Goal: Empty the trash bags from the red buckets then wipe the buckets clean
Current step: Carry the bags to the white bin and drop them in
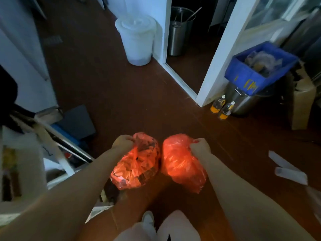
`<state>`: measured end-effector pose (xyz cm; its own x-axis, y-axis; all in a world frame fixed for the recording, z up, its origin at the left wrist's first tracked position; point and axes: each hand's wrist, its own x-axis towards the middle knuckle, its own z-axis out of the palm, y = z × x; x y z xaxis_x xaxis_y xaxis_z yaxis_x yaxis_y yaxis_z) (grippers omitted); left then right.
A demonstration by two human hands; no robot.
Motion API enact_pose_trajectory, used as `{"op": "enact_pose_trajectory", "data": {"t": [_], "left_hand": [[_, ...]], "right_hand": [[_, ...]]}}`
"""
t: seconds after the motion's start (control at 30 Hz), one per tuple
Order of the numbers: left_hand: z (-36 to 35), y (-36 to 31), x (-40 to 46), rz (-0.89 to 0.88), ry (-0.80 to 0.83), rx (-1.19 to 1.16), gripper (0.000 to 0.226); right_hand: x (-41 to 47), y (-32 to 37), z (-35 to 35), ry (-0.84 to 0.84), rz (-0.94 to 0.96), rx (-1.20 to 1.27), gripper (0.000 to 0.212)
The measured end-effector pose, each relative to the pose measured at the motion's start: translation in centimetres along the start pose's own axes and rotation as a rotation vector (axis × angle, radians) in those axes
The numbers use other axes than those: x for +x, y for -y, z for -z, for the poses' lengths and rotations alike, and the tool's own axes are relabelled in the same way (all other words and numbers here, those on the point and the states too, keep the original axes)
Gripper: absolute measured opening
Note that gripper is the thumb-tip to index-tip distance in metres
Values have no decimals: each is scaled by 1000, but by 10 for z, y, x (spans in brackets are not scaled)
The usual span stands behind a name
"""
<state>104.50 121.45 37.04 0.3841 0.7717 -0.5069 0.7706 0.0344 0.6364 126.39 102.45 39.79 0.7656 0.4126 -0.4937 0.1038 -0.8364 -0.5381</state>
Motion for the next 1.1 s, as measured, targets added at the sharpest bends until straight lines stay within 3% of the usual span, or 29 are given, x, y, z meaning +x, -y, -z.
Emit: {"op": "enact_pose_trajectory", "data": {"t": [0.17, 0.33, 0.4, 0.8, 1.1], "left_hand": [[24, -41, 73, 7, -72, -68, 17], [42, -88, 152, 22, -92, -103, 7], [49, -106, 184, 80, -120, -140, 13], [103, -193, 356, 216, -258, -308, 33], [171, -223, 521, 245, -197, -299, 36]], "right_hand": [[78, 58, 7, 51, 24, 30, 4], [174, 118, 13, 101, 28, 76, 16], [211, 143, 16, 116, 42, 40, 9], [383, 302, 18, 148, 114, 58, 18], [519, 430, -16, 135, 61, 55, 19]]}}
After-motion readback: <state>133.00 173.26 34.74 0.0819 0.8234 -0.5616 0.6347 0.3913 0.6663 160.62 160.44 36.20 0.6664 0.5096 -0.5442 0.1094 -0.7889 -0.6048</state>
